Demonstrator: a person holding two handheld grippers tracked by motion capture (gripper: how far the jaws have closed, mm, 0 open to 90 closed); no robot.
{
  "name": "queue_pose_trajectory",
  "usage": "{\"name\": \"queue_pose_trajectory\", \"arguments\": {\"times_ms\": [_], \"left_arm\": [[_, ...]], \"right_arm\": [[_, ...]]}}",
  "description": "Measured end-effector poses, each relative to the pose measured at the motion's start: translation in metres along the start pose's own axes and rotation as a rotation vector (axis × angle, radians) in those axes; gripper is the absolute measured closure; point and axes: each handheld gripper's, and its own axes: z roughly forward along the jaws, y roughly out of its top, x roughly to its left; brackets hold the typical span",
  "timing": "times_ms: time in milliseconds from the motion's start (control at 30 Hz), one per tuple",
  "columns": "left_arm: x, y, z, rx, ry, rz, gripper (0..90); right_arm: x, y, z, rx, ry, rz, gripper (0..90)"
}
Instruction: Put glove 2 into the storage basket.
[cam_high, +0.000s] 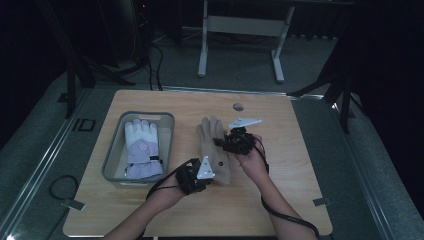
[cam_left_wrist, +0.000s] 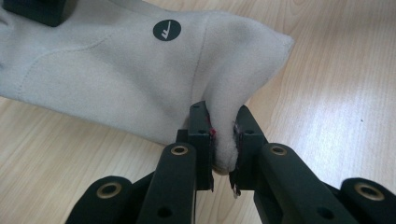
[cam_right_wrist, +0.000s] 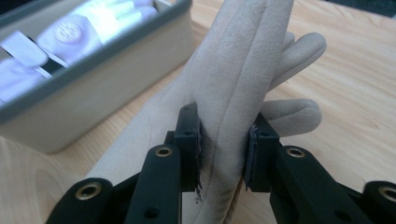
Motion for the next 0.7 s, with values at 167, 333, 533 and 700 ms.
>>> {"name": "queue_pose_trajectory", "arguments": {"times_ms": [167,333,533,700], "left_arm": [[0.007,-0.003,-0.014,0.007,0.0,-0.004,81.6],[0.013,-0.007,-0.028,0.008,0.011,-0.02,81.5],[0.02,-0.014,-0.042,0.01,0.031,-0.035,81.5],[0.026,-0.019,-0.055,0.019,0.052,-0.033,81.5]], "right_arm": [[0.009,0.014,0.002,-0.012,0.018,-0.01,71.2],[0.017,0.026,0.005,-0.025,0.043,-0.014,71.2],[0.029,0.042,0.011,-0.031,0.05,-0.033,71.2],[0.041,0.057,0.017,-0.038,0.065,-0.058,71.2]]}}
